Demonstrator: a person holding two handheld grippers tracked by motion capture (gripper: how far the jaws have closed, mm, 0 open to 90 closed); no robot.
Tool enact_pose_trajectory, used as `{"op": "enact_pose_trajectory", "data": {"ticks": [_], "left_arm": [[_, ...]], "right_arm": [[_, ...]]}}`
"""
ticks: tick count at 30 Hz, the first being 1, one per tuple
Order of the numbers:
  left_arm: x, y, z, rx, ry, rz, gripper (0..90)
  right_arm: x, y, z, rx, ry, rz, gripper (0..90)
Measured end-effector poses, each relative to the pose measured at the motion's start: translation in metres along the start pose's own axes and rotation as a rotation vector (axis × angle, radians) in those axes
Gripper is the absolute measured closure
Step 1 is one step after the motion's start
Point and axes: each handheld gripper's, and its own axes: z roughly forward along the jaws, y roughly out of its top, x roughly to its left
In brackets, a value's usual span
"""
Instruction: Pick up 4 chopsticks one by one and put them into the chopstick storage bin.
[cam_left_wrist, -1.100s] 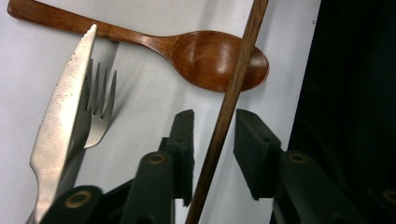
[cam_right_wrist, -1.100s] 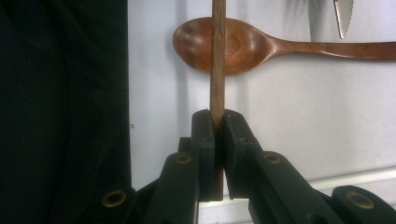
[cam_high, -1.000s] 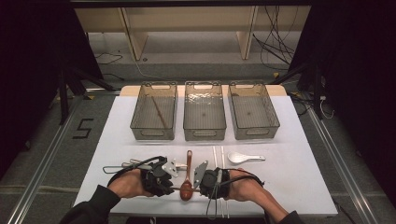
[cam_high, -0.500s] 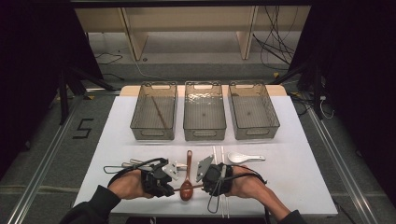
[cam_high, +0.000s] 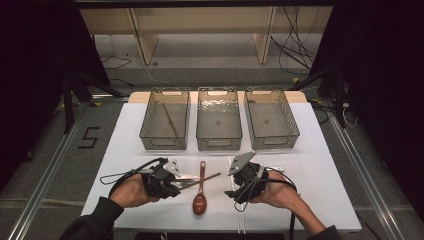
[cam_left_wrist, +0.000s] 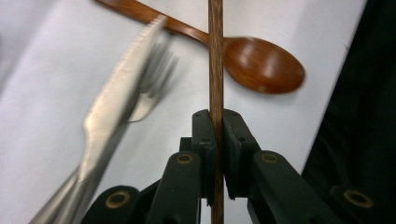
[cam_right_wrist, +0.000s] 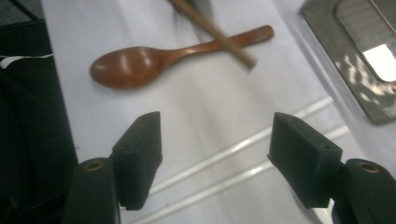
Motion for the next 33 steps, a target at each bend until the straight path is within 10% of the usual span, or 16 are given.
{"op": "enact_pose_trajectory", "data": {"ticks": [15,33], "left_arm": [[0.051,0.008,-0.026,-0.133,0.100,-0.215,84.1],[0.134,0.039,-0.052,-0.204,0.221,-0.359,84.1]], "right_arm": [[-0.010,-0.033,-0.010,-0.045,-0.058,0.168,30.2],[-0.006,-0.043,-0.013,-0.047,-0.042,0.200,28.6]]}}
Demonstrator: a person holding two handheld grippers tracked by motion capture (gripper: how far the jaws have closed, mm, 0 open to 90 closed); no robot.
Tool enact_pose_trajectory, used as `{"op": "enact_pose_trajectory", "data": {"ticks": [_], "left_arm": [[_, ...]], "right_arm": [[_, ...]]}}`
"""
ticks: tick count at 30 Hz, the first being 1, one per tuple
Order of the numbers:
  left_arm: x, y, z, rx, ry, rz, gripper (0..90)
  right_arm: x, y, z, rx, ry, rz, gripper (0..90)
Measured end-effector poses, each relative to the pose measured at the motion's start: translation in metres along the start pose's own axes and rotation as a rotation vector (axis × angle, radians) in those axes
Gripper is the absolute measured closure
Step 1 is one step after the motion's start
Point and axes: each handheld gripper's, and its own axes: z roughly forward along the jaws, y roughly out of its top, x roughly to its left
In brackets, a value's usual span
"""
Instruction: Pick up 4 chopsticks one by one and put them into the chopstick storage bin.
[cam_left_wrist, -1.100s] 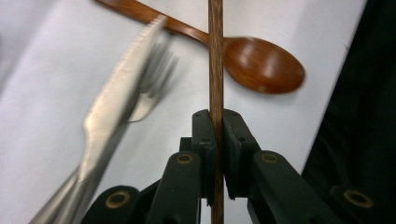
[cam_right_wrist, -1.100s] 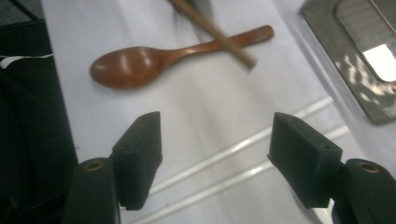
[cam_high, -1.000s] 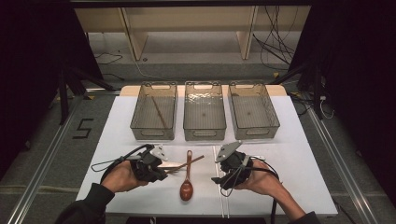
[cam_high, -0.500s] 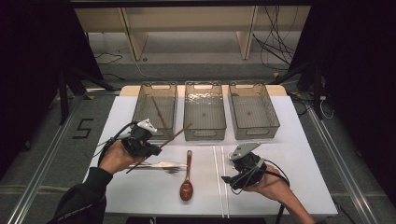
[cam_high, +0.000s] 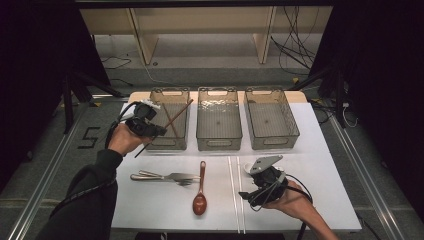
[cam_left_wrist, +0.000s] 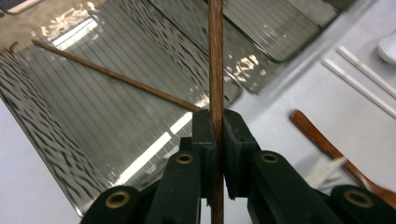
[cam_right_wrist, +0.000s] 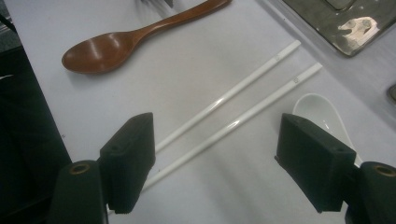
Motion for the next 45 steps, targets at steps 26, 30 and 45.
{"op": "enact_pose_trajectory", "data": {"ticks": [26,30,45], "left_arm": [[0.054,0.050,0.037,-0.014,0.063,-0.065,83.9],[0.058,0.049,0.042,-0.021,0.067,-0.076,83.9],[0.065,0.046,0.059,-0.011,0.112,-0.101,83.0]], "right_arm": [[0.000,0.002,0.001,0.010,0.012,-0.006,27.8],[0.000,0.001,0.001,0.013,0.012,-0.006,27.8],[0.000,0.002,0.001,0.010,0.018,-0.014,27.8]]}}
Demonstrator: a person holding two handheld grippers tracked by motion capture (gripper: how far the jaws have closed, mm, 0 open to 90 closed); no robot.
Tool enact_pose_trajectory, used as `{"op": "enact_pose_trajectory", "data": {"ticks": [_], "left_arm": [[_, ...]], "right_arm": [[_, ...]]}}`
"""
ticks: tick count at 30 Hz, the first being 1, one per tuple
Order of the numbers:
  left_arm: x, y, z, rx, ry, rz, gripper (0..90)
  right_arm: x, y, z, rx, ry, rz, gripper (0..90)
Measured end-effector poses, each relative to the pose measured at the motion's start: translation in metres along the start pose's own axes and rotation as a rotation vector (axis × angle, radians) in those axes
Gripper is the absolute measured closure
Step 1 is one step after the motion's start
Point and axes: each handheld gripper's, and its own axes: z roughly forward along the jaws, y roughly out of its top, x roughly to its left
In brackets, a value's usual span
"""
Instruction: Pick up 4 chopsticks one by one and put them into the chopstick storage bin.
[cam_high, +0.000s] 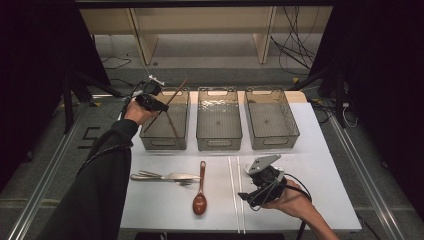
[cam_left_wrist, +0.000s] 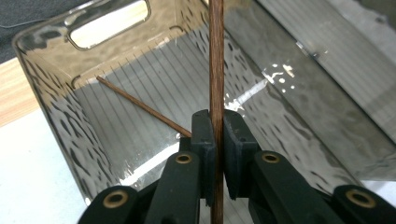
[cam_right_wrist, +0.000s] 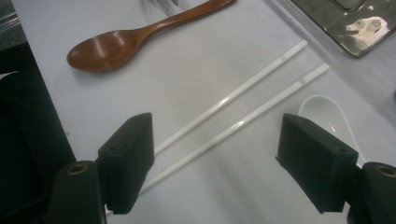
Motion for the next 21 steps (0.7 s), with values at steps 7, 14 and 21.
{"op": "enact_pose_trajectory", "data": {"ticks": [7,14,21], "left_arm": [[-0.002,-0.003,0.002,0.002,0.025,-0.032,53.2],[-0.009,-0.006,-0.018,-0.001,-0.038,-0.041,36.0],[-0.032,-0.018,-0.047,-0.015,-0.139,0.028,25.0]], "right_arm": [[0.001,0.000,-0.001,0.002,-0.002,0.006,27.8],[0.000,-0.001,-0.002,-0.004,-0.005,0.005,27.7],[-0.002,-0.001,-0.003,-0.005,-0.016,0.014,27.1]]}}
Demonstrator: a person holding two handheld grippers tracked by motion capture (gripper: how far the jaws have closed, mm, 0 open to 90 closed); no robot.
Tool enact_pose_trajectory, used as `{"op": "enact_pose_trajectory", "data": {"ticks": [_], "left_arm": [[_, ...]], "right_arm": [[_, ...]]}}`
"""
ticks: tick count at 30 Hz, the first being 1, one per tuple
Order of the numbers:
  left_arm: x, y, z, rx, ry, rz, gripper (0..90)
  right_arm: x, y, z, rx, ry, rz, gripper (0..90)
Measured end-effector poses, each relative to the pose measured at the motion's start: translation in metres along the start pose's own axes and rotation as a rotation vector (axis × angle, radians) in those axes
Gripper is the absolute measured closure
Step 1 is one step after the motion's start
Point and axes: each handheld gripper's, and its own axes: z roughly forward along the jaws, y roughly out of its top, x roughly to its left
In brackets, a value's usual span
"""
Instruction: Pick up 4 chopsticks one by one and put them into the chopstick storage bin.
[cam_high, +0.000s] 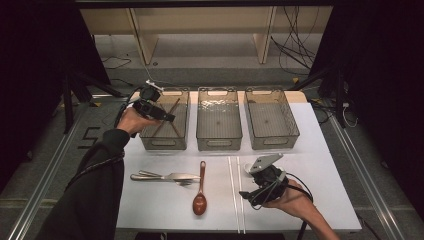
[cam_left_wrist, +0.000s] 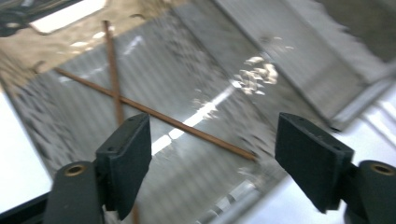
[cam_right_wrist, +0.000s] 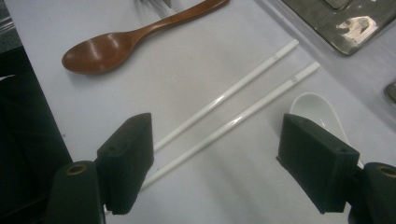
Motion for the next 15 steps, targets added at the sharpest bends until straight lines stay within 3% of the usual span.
{"op": "enact_pose_trajectory", "data": {"ticks": [8,13,15], "left_arm": [[-0.030,-0.025,-0.033,-0.073,-0.056,0.050,20.7],[-0.052,-0.047,-0.035,-0.100,-0.049,0.112,19.8],[-0.056,-0.055,-0.037,-0.108,-0.019,0.133,18.8]], "right_arm": [[0.000,0.000,0.000,-0.004,-0.006,0.008,26.9],[0.000,-0.001,0.000,-0.005,-0.011,0.010,26.5],[0.001,-0.001,0.000,-0.008,-0.010,0.009,26.5]]}}
